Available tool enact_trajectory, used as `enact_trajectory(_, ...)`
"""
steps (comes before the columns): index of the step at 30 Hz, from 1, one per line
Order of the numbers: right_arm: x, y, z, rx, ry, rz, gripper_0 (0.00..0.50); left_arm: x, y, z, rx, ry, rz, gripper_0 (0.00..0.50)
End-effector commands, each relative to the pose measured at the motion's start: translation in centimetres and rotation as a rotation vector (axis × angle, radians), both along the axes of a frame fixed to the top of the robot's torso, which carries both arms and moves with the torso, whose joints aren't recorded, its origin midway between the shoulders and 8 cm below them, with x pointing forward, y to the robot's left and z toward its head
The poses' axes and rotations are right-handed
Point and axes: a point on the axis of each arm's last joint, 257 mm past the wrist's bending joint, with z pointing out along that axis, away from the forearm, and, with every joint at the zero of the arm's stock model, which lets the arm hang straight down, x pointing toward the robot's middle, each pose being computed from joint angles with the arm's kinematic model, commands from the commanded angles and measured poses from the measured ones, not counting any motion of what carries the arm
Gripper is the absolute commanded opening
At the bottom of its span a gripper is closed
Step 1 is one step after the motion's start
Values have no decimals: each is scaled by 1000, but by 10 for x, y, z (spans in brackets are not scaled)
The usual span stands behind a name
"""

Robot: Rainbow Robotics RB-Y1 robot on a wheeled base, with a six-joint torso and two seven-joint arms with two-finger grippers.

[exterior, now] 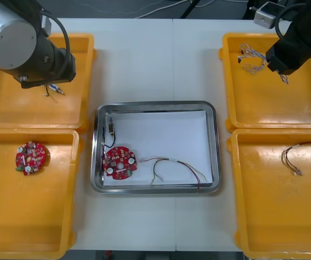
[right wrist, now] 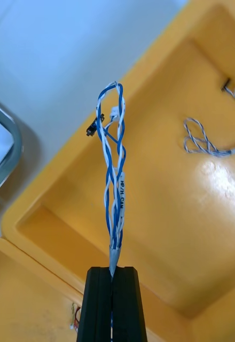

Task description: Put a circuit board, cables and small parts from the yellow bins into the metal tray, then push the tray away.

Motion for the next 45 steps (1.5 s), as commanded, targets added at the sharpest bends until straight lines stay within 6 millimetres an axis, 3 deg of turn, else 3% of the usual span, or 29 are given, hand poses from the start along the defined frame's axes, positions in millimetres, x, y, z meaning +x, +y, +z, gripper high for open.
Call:
enact_trajectory(1,-3,39,10,-67,-56,173,0,16,32,23,73,-74,-29,500)
enact_trajectory(8,-12,82,-8,-211,-76,364,0,17,64,21,127,-78,26,500)
enact_trajectory(15,-27,121,-42,-267,-20,486,0,10,97,17,144,-67,68,500)
enact_trajectory(21,-32,153,-63,-291,-18,550,0,8,109,18,137,-66,90,500)
enact_trajectory(31,-23,202,-107,-286,-40,630,0,8,118,11,123,-35,95,500)
enact_trajectory(36,-20,217,-133,-288,-40,664,0,11,120,3,76,-13,99,500)
enact_trajectory(45,-25,222,-165,-301,-7,708,0,20,128,-3,5,-22,189,500)
